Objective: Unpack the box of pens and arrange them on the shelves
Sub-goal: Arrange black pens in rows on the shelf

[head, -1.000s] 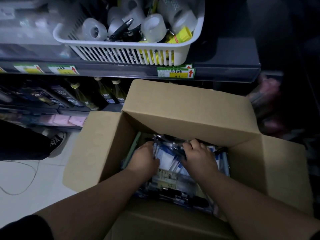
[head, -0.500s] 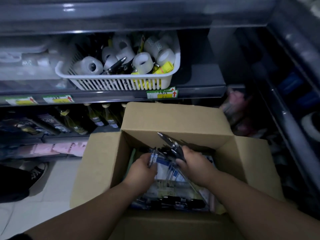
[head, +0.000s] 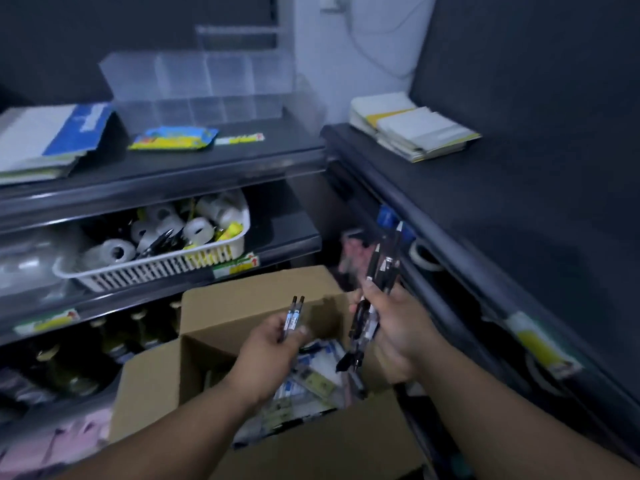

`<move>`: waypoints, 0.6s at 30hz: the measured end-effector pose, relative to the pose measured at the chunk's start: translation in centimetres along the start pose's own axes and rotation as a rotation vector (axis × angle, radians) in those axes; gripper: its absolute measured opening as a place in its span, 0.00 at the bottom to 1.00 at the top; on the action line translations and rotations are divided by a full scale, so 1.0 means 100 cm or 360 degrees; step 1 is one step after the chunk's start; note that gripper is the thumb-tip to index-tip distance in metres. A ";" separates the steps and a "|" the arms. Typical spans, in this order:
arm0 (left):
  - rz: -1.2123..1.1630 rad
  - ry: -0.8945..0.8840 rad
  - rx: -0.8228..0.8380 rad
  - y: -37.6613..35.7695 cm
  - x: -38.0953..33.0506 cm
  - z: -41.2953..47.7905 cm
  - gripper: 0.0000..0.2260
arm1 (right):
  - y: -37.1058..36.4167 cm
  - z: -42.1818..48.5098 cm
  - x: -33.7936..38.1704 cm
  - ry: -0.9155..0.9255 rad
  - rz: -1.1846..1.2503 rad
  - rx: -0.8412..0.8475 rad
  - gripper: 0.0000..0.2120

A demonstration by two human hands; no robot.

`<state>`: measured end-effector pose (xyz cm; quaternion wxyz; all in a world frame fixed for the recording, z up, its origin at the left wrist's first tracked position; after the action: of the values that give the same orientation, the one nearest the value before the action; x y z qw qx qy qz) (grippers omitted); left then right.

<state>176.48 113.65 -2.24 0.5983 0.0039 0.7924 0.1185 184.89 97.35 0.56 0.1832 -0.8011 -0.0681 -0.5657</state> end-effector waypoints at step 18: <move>0.0208 -0.0138 0.1185 -0.401 -0.054 -0.309 0.15 | 0.284 -0.553 -0.047 0.0127 0.0300 -0.1393 0.06</move>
<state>154.17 68.21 3.07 0.5801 0.2766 0.7533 -0.1398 143.48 51.03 6.26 -0.1197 -0.7834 0.2580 -0.5525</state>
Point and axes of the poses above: each hand's wrist, its own z-axis towards the middle knuckle, its own y-axis out of the back of the hand, x = y × z, the point moved 4 cm from there along z, towards the middle knuckle, and after that the axes turned 6 degrees about x, right-handed, at the moved point
